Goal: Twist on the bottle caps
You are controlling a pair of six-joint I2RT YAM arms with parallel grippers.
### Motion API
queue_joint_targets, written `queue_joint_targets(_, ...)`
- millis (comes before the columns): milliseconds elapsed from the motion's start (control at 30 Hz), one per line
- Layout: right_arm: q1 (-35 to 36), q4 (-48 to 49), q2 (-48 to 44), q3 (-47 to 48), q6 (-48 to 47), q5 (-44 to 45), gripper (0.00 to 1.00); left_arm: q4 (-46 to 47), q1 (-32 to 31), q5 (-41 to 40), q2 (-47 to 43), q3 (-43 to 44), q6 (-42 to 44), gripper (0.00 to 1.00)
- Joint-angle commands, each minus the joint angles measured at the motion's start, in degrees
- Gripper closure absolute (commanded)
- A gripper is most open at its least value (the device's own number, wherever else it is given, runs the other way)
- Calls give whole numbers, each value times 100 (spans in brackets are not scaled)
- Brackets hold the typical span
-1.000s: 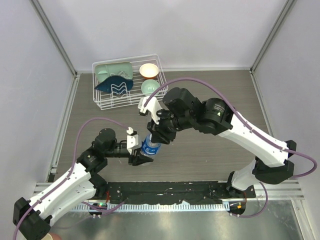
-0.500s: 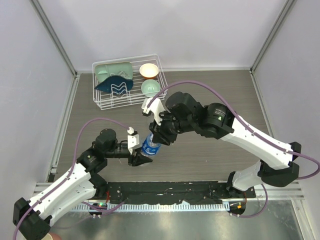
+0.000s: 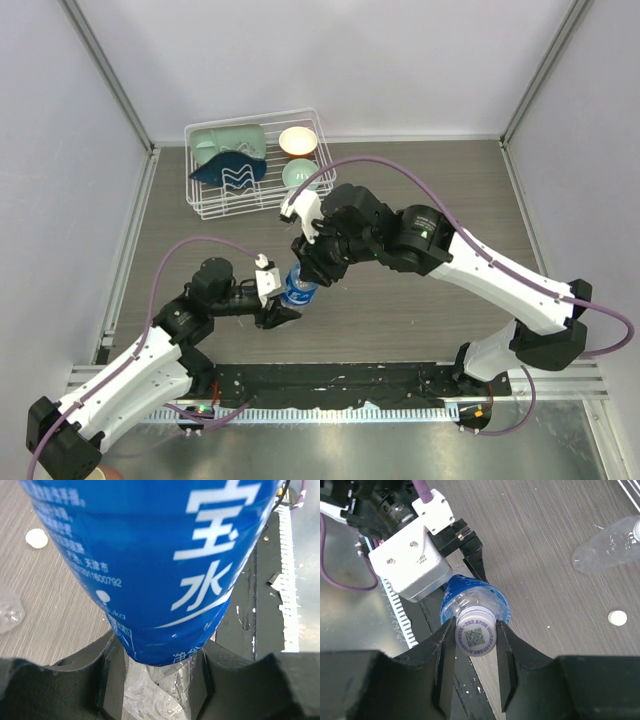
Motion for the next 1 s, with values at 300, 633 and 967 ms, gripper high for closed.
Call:
queue_joint_targets(300, 172, -676, 755, -54, 1260, 514, 96, 1649, 27, -514, -223, 672, -181, 100)
queue_joint_targets(633, 163, -509, 790, 412, 1173, 550, 71, 1965, 54, -663, -240, 496, -585, 100)
queue_joint_targets(967, 163, -263, 676, 737, 1041, 1050, 62, 2115, 133, -795, -240, 435, -857, 100)
